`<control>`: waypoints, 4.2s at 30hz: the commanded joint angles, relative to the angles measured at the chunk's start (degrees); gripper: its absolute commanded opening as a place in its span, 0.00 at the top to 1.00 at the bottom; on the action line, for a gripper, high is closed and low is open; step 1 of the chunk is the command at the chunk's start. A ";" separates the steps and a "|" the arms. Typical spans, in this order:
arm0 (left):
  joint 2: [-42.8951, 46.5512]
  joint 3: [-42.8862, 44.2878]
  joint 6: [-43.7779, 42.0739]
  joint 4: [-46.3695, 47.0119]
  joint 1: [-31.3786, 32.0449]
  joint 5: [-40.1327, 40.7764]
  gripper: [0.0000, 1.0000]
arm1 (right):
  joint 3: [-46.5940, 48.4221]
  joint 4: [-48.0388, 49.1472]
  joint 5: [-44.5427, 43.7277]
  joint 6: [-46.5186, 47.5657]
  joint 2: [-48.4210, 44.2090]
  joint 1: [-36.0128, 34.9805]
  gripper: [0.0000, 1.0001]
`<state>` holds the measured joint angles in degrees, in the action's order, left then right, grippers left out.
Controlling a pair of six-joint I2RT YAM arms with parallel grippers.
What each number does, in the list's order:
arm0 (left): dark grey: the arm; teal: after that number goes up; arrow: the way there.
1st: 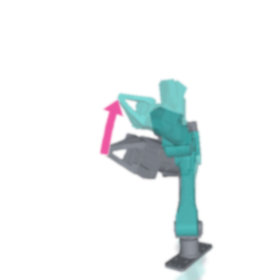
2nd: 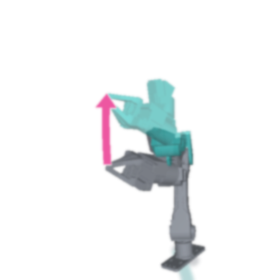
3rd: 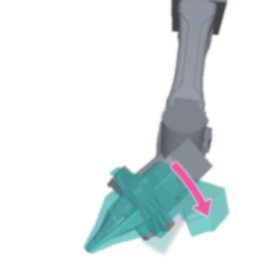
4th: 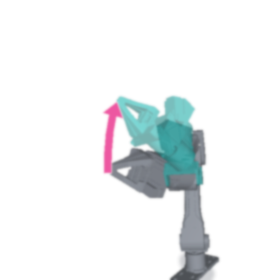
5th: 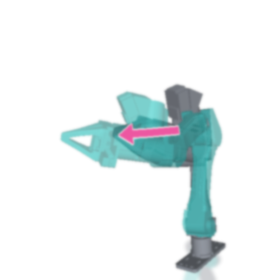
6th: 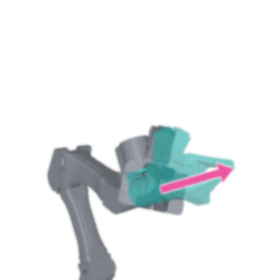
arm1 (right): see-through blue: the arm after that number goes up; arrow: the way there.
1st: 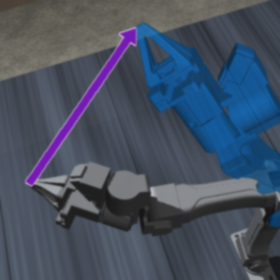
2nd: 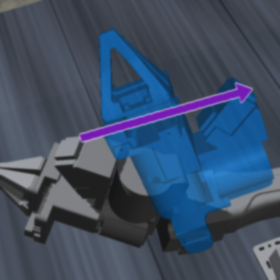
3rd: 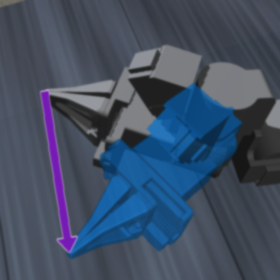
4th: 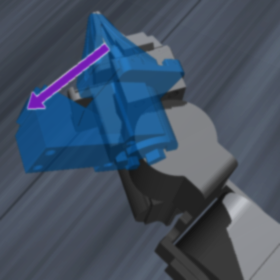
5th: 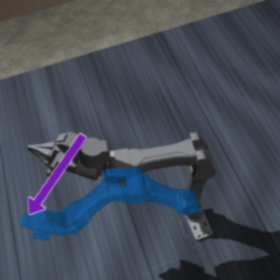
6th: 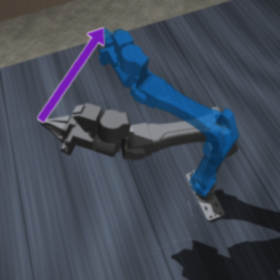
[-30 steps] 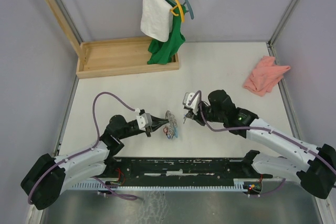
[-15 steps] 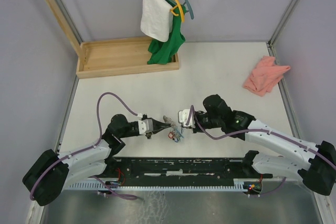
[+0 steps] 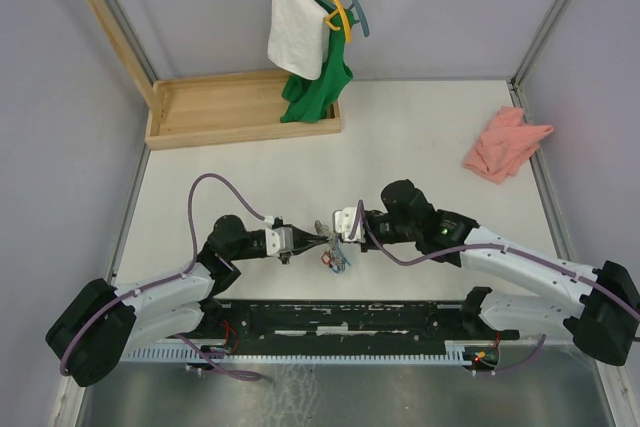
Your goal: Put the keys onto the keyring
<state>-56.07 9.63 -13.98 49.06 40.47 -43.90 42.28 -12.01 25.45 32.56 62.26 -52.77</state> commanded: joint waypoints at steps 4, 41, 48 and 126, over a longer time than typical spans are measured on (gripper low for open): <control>0.12 2.24 -0.61 4.86 -0.05 -0.78 0.97 | 1.02 2.34 0.11 -0.30 0.39 -0.70 0.99; -0.30 2.76 -0.38 3.90 -0.08 -0.75 0.97 | 1.80 3.31 0.10 -2.68 0.36 -1.36 0.99; -0.44 2.85 -0.16 3.99 -0.09 -0.84 0.97 | 1.93 3.67 0.40 -2.89 0.49 -1.35 0.99; -0.09 3.03 0.04 2.89 -0.04 -0.39 0.97 | 2.81 2.45 -0.44 -3.90 -0.50 -1.61 0.99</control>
<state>-56.64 10.24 -13.96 49.06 40.47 -43.83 42.54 -12.53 23.94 29.58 62.85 -54.00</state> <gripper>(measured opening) 0.043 0.012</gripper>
